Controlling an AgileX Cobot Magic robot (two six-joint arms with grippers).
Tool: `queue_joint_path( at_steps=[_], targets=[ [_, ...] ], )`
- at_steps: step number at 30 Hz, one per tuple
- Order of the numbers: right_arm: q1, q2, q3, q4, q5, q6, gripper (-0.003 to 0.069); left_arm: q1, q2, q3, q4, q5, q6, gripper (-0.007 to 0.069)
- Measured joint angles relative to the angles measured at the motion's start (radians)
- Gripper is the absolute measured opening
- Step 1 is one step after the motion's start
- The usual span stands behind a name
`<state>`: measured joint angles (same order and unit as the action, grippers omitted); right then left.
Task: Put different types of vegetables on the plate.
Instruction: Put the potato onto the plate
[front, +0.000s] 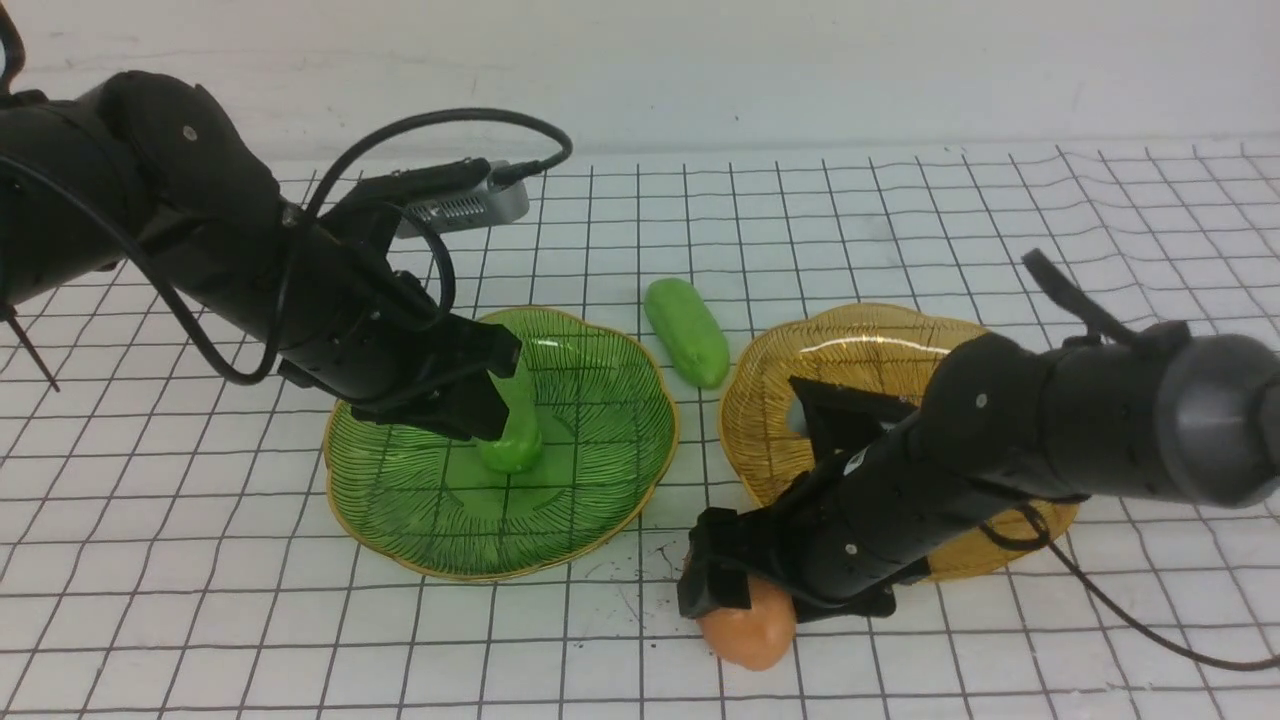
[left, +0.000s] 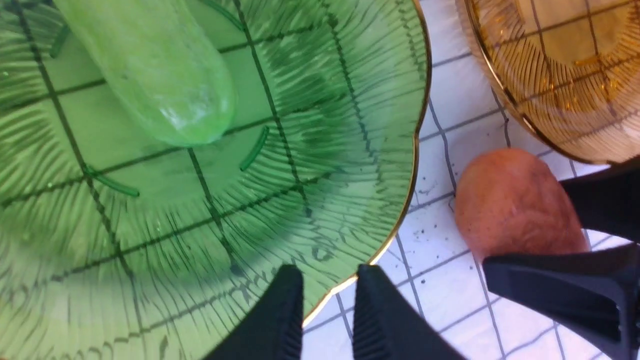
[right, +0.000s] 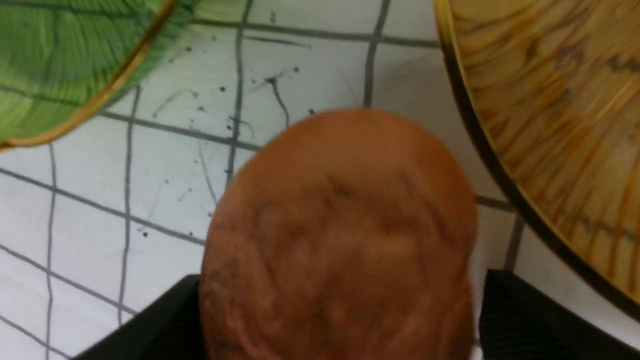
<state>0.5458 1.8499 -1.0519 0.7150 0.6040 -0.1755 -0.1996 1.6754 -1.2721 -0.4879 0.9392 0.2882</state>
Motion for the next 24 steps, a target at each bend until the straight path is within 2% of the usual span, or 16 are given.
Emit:
queue_joint_path(
  at_steps=[3,8,11,17,21,24],
  targets=[
    [-0.003,-0.013,0.0,0.009,0.034,-0.036,0.0524,0.0,0.0,0.0,0.001,0.008,0.0,0.0096],
    [-0.049,-0.087,0.0,-0.044,0.173,-0.045,0.0529,0.0,0.0,0.0,0.001,0.038,0.0,0.0088],
    [-0.114,-0.252,0.0,-0.14,0.3,-0.041,0.0529,0.0,-0.01,0.0,0.002,0.056,0.014,0.0087],
    [-0.236,-0.391,-0.019,-0.254,0.227,-0.059,0.0529,-0.005,-0.02,0.0,-0.006,0.056,0.13,0.0087],
    [-0.3,-0.306,-0.076,-0.311,0.22,-0.08,0.0529,-0.011,-0.02,0.0,-0.047,0.056,0.208,0.0087],
    [-0.321,-0.218,-0.11,-0.322,0.214,-0.083,0.0529,-0.014,-0.02,-0.002,-0.066,0.057,0.224,0.0087]
  ],
)
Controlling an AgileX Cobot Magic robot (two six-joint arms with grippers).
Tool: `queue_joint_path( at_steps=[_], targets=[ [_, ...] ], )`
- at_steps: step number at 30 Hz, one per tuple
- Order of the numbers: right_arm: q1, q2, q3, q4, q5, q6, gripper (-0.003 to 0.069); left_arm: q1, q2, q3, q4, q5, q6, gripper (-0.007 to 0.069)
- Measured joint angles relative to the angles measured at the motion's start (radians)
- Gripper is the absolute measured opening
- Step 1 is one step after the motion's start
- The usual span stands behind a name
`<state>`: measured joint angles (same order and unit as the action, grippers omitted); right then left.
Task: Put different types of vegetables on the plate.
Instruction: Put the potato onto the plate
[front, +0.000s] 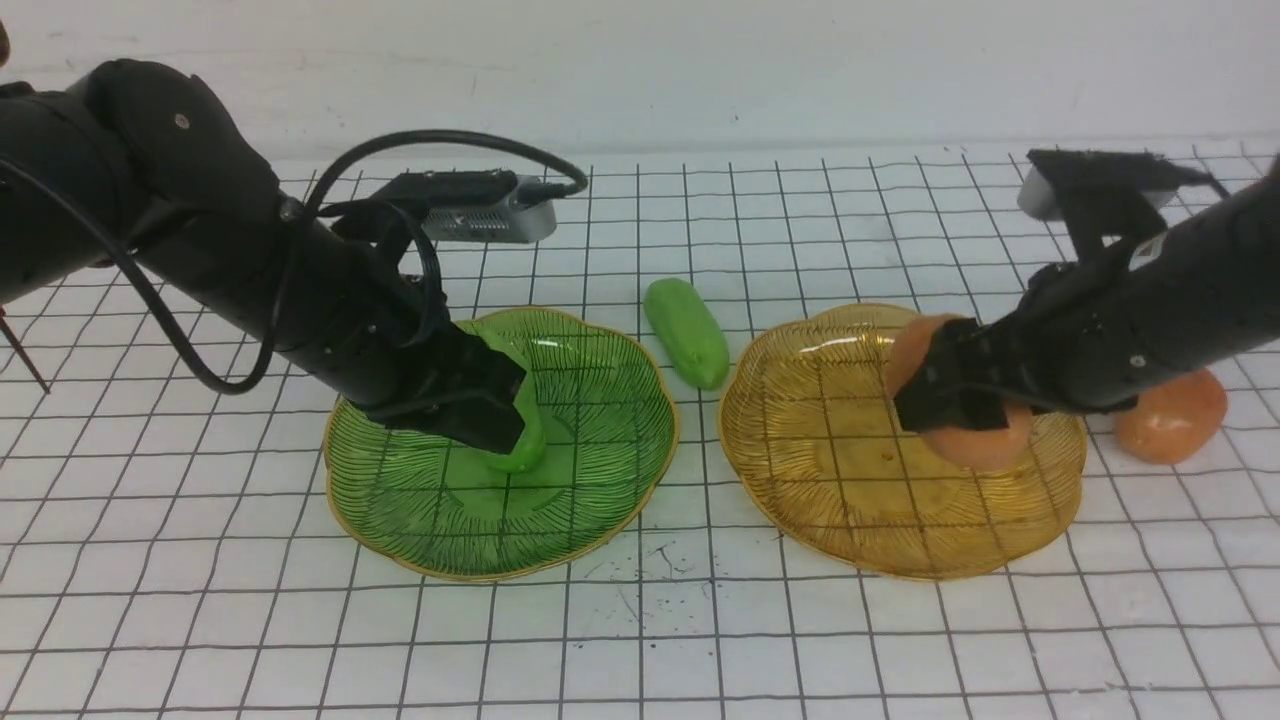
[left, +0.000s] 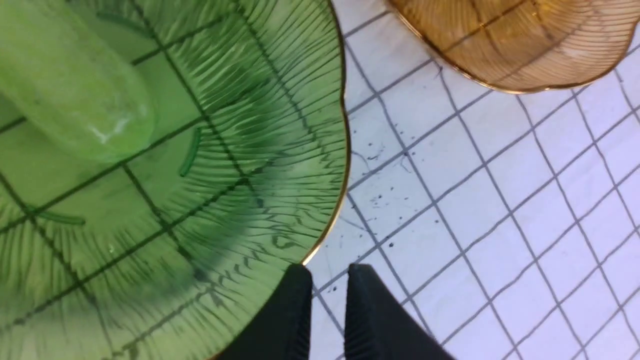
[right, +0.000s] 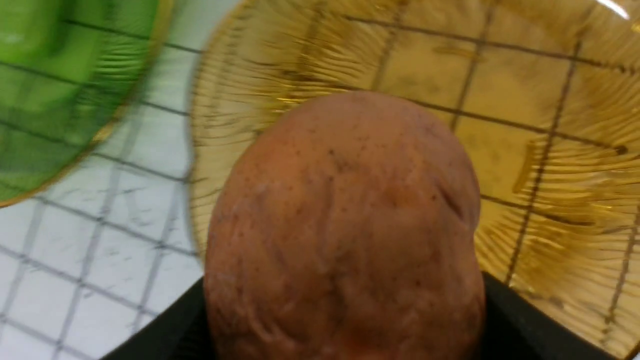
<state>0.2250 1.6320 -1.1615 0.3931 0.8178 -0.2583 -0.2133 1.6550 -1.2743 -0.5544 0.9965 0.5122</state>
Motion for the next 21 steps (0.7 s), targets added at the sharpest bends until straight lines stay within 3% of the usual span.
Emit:
queue_joint_path(
  at_steps=[3,11,16,21],
  targets=[
    [-0.003,0.07,-0.023,-0.001,-0.004,-0.001,0.0536,0.0,0.0,0.0,-0.001,0.014,0.001,0.0087],
    [-0.008,0.107,-0.058,-0.028,0.01,0.043,0.0667,0.0,0.0,0.0,0.045,0.025,0.006,0.0087],
    [-0.042,0.107,-0.125,-0.066,0.082,0.053,0.0675,0.0,0.0,0.0,0.066,0.05,0.006,0.0087],
    [-0.146,0.107,-0.216,-0.129,0.164,0.098,0.0654,0.0,0.0,0.0,0.091,0.07,0.006,0.0087]
  ],
)
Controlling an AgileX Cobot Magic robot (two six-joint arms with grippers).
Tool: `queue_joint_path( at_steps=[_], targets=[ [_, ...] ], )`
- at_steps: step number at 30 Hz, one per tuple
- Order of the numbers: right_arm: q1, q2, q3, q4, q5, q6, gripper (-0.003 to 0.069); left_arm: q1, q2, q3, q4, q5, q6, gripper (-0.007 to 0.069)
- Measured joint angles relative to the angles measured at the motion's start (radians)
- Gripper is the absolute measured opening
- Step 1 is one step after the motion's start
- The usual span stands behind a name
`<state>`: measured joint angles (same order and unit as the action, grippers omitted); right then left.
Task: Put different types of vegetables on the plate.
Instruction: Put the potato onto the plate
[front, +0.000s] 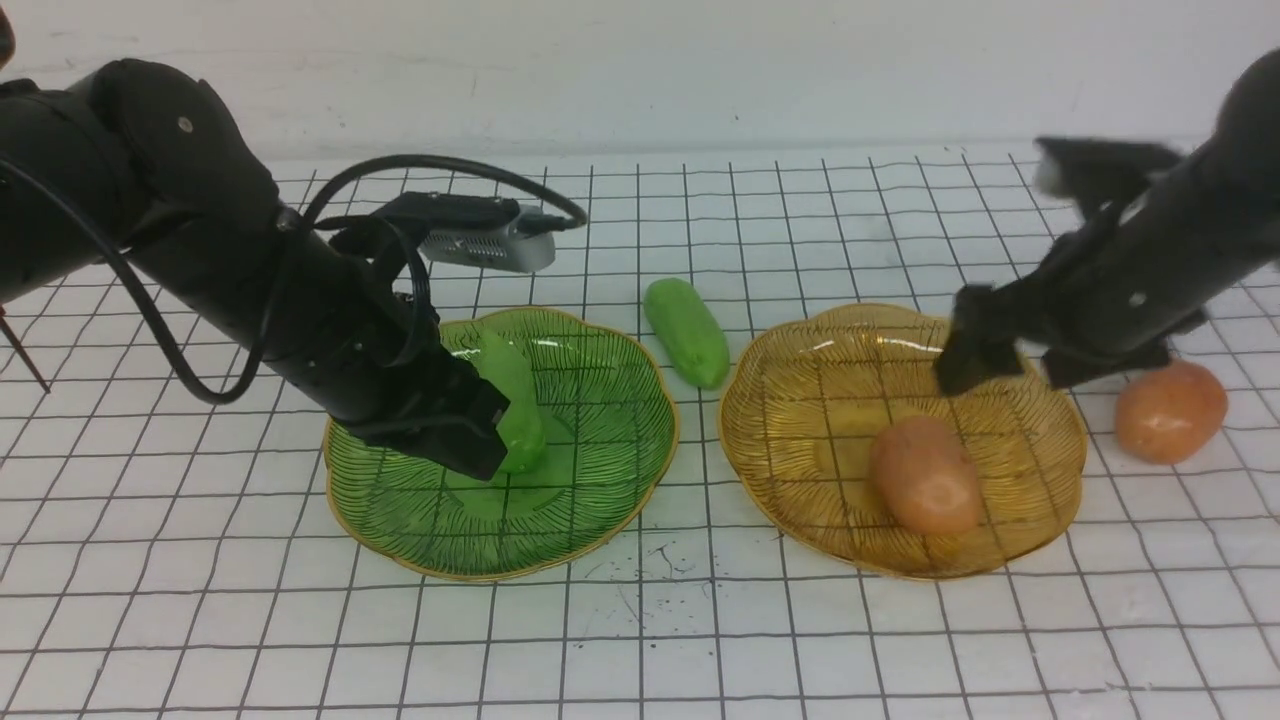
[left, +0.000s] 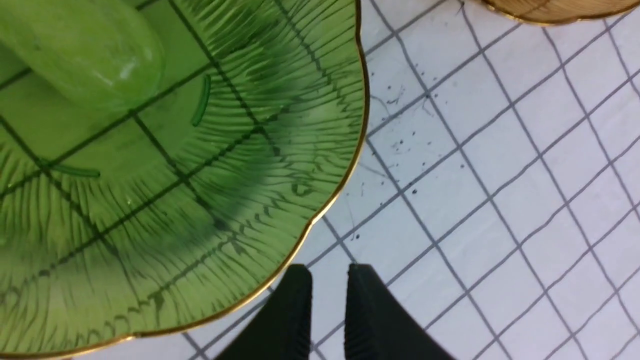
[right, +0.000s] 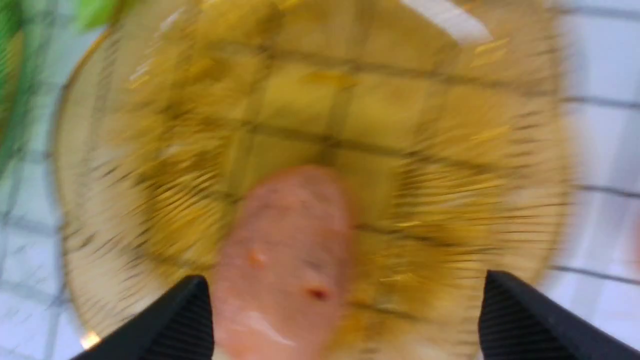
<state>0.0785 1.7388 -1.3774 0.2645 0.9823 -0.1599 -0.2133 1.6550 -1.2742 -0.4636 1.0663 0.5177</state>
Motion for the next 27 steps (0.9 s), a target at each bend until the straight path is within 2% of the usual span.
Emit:
queue_joint_path(
  at_steps=[3,5,6,9,11,20,27],
  targets=[
    [-0.062,0.0,-0.018,-0.025,0.006,0.027,0.0645,0.0,0.0,0.0,0.014,0.005,0.002,0.0087],
    [-0.161,0.007,-0.022,-0.039,-0.001,0.073,0.0638,0.0,0.0,0.0,0.03,0.006,0.004,0.0087],
    [-0.161,0.007,-0.022,-0.039,-0.001,0.073,0.0637,0.0,0.0,0.0,0.032,0.006,0.006,0.0087],
    [-0.282,0.055,-0.023,-0.022,-0.05,0.181,0.0635,0.0,0.0,0.0,0.055,0.007,0.009,0.0087],
    [-0.307,0.081,-0.023,-0.005,-0.068,0.197,0.0635,0.0,0.0,0.0,0.064,0.007,0.009,0.0087],
    [-0.33,0.211,-0.023,0.092,-0.186,0.229,0.0633,0.0,0.0,0.0,0.086,0.008,0.009,0.0087],
    [-0.33,0.295,-0.023,0.165,-0.215,0.23,0.0632,0.0,0.0,0.0,0.096,0.009,0.009,0.0087]
  ],
)
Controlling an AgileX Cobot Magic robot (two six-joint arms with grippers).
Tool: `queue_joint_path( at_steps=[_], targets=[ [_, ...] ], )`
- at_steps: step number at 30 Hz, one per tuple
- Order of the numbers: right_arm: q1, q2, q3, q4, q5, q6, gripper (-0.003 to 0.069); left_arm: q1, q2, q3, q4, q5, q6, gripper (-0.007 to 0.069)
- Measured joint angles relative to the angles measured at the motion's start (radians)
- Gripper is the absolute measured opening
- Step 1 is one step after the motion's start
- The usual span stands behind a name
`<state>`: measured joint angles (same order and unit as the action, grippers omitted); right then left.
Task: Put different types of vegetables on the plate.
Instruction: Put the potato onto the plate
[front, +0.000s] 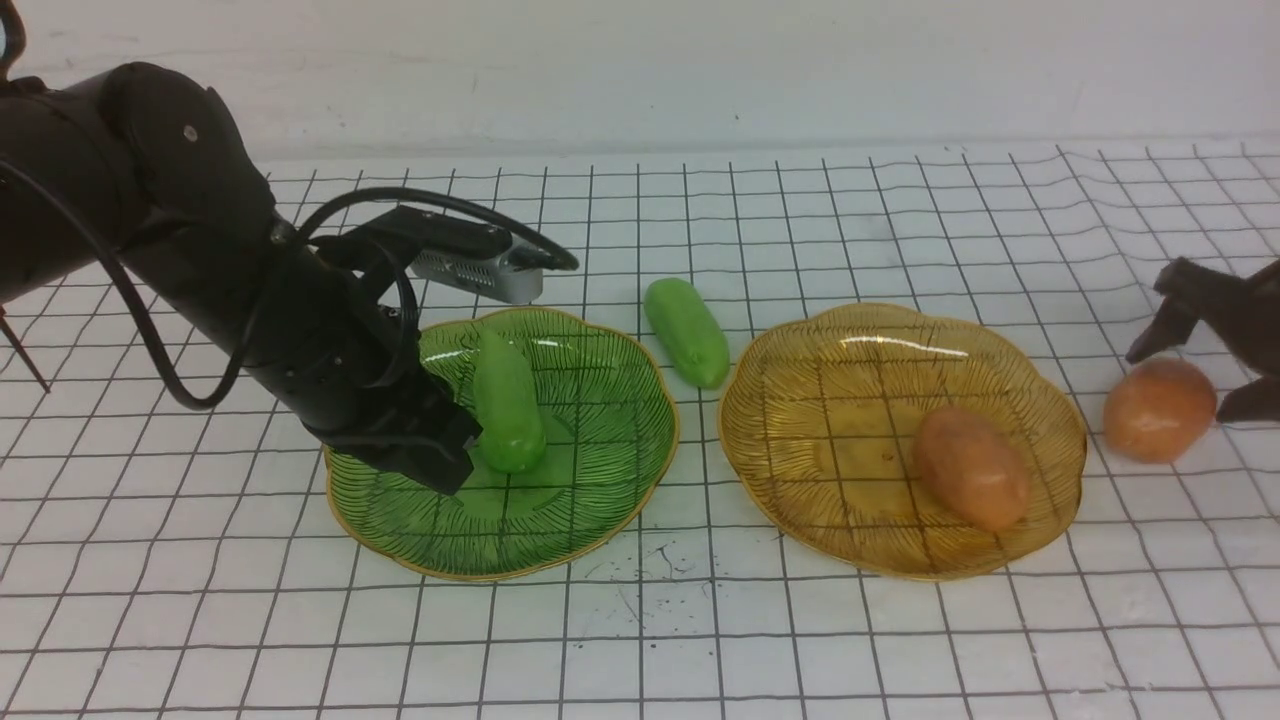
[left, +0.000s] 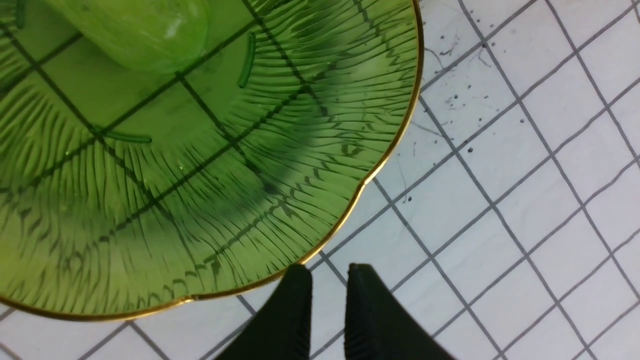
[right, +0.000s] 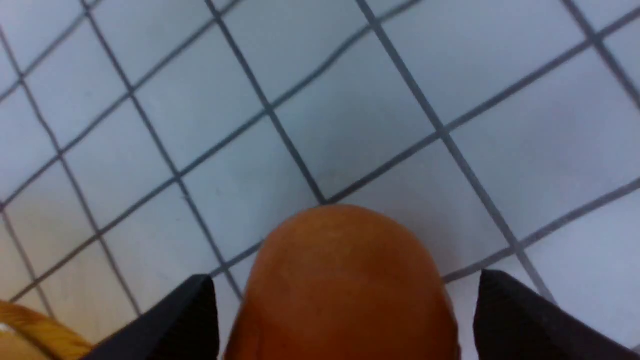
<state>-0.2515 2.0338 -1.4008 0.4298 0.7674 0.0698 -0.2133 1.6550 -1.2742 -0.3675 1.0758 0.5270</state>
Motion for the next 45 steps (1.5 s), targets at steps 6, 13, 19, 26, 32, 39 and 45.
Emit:
queue_joint_path(
  at_steps=[6,13,19,26,32,39,45],
  targets=[
    [0.0,0.036,-0.001,0.022,0.005,-0.003,0.0577,0.0,0.0,0.0,0.001,0.0,0.0,0.0087],
    [0.0,-0.012,-0.025,0.019,0.058,-0.089,0.0513,0.0,0.0,-0.001,0.001,0.001,-0.002,0.0087],
    [0.058,-0.103,-0.132,0.12,0.212,-0.166,0.0513,0.0,0.0,-0.001,-0.02,0.001,-0.003,0.0087],
    [0.266,-0.048,-0.154,0.077,0.175,-0.27,0.0513,0.0,0.0,-0.003,-0.045,0.019,-0.003,0.0087],
    [0.29,0.001,-0.154,0.018,0.145,-0.277,0.0513,0.0,0.0,-0.003,-0.045,0.05,-0.015,0.0087],
    [0.29,0.003,-0.162,0.002,0.178,-0.279,0.0608,-0.085,0.0,-0.003,0.021,0.098,-0.078,0.0015],
    [0.29,-0.015,-0.301,-0.041,0.357,-0.278,0.0583,-0.168,0.0,-0.04,0.052,0.104,-0.217,-0.0008]
  ],
)
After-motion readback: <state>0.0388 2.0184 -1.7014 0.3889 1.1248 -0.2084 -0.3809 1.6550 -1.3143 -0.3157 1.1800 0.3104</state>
